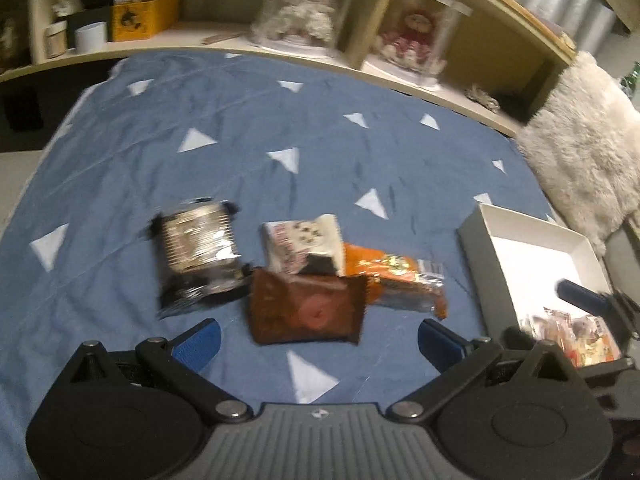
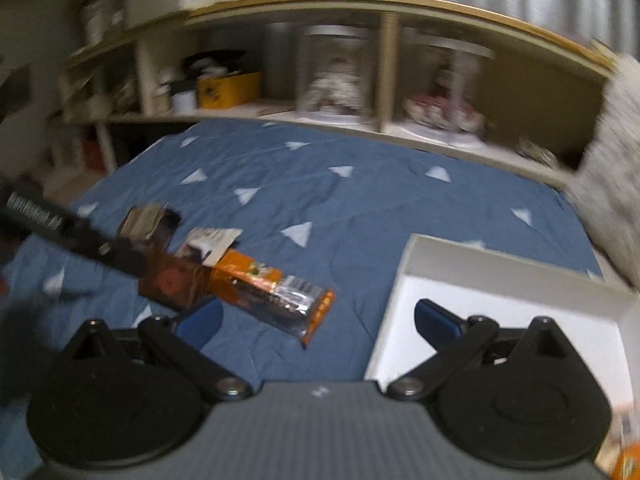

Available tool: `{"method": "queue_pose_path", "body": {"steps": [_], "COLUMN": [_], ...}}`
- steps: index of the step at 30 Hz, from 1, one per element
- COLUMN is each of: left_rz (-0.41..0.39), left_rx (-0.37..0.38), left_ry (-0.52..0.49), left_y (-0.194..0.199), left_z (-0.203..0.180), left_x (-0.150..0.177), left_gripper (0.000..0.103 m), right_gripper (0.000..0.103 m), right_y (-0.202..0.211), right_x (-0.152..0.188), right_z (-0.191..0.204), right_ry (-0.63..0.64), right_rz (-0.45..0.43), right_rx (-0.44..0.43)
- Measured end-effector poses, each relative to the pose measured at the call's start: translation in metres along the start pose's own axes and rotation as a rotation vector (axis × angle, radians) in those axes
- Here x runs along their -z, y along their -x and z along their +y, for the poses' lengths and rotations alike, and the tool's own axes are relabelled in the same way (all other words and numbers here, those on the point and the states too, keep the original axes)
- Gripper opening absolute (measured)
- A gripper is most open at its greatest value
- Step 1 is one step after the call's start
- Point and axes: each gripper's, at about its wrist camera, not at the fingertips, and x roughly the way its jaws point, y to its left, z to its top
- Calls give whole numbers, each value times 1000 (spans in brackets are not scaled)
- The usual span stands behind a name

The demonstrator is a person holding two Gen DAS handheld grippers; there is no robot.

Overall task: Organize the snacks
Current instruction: 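Move both open tools back over the remaining snacks on the quilt, then grasp the orange bar with the right tool while the left tool grasps the brown cake pack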

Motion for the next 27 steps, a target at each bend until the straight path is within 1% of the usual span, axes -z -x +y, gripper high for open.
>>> {"method": "queue_pose_path", "body": {"steps": [3, 7, 9, 11, 15, 18, 19, 22, 24, 25, 27], "left_rz": [8, 35, 51, 67, 72, 77, 76, 68, 62, 58, 49], "left_rx": [-10, -38, -51, -71, -110, -135, -142, -160, -173, -179, -183], "left_ry": [-8, 0, -14, -45, -96, -108, -107, -98, -90, -85, -66], "left_y": [-16, -39, -49, -57, -69, -77, -79, -83, -85, -86, -87], "left_z": [-5, -7, -10, -14, -19, -21, -21, -22, -23, -22, -21], "left_x": [-3, -4, -3, -1, 0, 1, 0, -2, -2, -2, -2], "left_gripper": [103, 103, 103, 103, 103, 103, 103, 103, 103, 103, 103], "right_gripper": [102, 99, 92, 87, 81, 80, 80, 78, 74, 73, 69], "right_y": [-13, -32, -41, -53, -71, -84, -88, -97, -104, -102, -99], "right_x": [-2, -8, -11, -14, -15, -13, -13, -11, -7, -5, -6], "right_z": [4, 6, 8, 10, 23, 35, 37, 38, 40, 42, 44], "right_ry": [99, 176, 206, 251, 381, 514, 527, 509, 516, 529, 538], "right_rz": [10, 31, 40, 62, 94, 87, 87, 108, 139, 140, 159], "right_rx": [-18, -76, -101, -124, -127, -80, -78, -113, -116, -111, -116]}}
